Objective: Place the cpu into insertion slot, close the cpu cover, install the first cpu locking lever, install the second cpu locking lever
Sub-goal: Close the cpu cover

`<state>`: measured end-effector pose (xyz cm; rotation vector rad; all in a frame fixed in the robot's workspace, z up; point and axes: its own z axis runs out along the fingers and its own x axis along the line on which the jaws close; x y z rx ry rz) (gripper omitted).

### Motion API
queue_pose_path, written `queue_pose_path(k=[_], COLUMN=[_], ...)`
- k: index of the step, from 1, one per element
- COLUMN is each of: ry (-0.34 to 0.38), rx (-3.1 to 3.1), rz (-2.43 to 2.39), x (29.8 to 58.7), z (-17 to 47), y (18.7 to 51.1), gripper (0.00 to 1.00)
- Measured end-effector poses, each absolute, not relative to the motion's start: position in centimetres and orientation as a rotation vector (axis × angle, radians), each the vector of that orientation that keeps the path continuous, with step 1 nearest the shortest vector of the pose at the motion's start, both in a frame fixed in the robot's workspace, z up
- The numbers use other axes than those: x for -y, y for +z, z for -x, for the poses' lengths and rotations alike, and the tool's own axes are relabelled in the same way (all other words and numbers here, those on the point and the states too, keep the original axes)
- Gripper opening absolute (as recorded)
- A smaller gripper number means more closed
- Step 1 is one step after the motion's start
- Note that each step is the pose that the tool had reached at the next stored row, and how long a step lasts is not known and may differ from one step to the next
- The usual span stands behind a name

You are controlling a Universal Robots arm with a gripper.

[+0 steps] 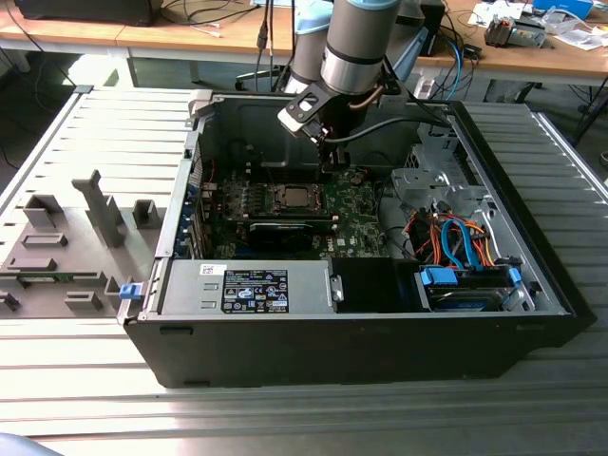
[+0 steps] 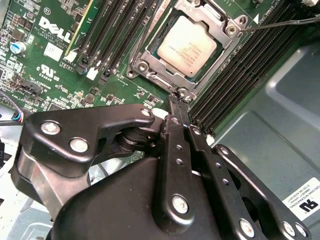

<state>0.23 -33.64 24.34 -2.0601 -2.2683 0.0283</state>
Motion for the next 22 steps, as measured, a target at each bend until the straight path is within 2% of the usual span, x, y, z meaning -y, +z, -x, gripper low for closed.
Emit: queue_pose_path(k=[22], ry=[0.028], rx=[2.268], rz=[2.06], x=[33.64], z=[0.32], y=[24.15], gripper=[0.11])
